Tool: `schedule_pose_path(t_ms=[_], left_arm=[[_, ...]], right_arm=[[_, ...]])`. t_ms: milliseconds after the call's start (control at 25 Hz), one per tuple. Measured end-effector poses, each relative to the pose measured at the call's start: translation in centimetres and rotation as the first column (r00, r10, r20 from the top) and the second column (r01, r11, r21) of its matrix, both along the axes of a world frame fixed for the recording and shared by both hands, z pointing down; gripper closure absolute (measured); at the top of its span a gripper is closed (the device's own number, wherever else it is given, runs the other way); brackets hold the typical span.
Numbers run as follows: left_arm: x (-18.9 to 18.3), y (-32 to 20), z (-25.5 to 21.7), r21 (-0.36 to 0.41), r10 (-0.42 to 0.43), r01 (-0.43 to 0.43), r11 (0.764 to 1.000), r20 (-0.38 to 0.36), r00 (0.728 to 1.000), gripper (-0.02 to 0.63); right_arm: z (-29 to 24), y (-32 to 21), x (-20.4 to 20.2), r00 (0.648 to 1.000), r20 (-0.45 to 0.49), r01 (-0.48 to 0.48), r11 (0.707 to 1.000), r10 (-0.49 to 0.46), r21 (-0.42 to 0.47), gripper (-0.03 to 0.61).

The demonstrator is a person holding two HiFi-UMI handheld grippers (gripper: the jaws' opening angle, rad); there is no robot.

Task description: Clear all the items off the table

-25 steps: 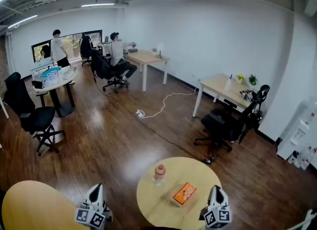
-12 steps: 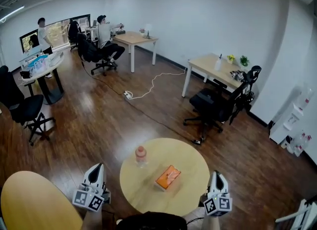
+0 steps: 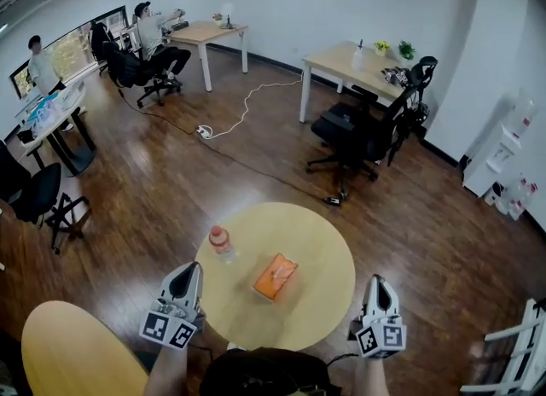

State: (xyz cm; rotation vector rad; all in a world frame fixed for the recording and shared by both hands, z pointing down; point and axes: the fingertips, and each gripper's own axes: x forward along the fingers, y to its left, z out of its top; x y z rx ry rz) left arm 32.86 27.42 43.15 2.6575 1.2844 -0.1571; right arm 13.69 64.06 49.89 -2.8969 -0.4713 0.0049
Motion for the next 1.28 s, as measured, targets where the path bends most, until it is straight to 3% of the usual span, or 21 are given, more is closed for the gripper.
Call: schedule_pose_path(t_ms=[120, 360, 560, 600, 720, 800, 920, 1040, 1240, 1280], left_arm=[[-0.2, 3.3, 1.2, 0.028, 0.08, -0.081, 0.996, 0.02, 0.997, 0.534], [-1.1, 7.7, 5.8, 0.097, 0.155, -0.159, 0.982, 0.051, 0.987, 0.531], [-0.2, 11.0, 10.9, 0.209, 0.204, -0.232, 0.95, 0.148, 0.968, 0.45], [0.1, 11.8, 12.2, 0.228, 0.209, -0.249, 0.941, 0.184, 0.96, 0.425], [0.7, 14.1, 16.0, 0.274, 0.213, -0.296, 0.915, 0.295, 0.932, 0.249], [0.6, 15.5, 17.8, 0.309, 0.201, -0.31, 0.899, 0.337, 0.92, 0.215], [0.1, 17.7, 20.6, 0.365, 0.185, -0.345, 0.864, 0.407, 0.894, 0.108], [-0.4, 19.4, 23.8, 0.426, 0.17, -0.391, 0.816, 0.469, 0.866, 0.1], [-0.7, 19.1, 29.8, 0.557, 0.077, -0.419, 0.717, 0.533, 0.842, 0.1], [-0.8, 18.8, 30.7, 0.563, 0.061, -0.425, 0.709, 0.551, 0.832, 0.1]], right_arm=[[1.2, 0.1, -2.0, 0.999, 0.026, -0.031, 0.999, 0.031, 0.024, 0.575], [5.2, -0.5, -5.5, 0.992, 0.11, -0.072, 0.996, 0.066, 0.049, 0.575], [7.8, -1.8, -5.8, 0.982, 0.177, -0.086, 0.993, 0.071, 0.079, 0.575], [8.0, -1.9, -5.6, 0.98, 0.185, -0.083, 0.994, 0.068, 0.076, 0.575], [8.5, -2.1, -4.9, 0.977, 0.206, -0.069, 0.996, 0.055, 0.059, 0.575], [8.8, -1.8, -4.6, 0.975, 0.214, -0.068, 0.996, 0.054, 0.058, 0.575], [9.6, -1.4, -4.8, 0.972, 0.226, -0.079, 0.994, 0.06, 0.072, 0.575], [10.7, -1.4, -5.5, 0.968, 0.243, -0.09, 0.992, 0.066, 0.09, 0.575], [12.3, -1.5, -7.7, 0.957, 0.274, -0.133, 0.982, 0.093, 0.132, 0.575], [12.6, -1.6, -8.1, 0.954, 0.283, -0.14, 0.981, 0.096, 0.138, 0.575]])
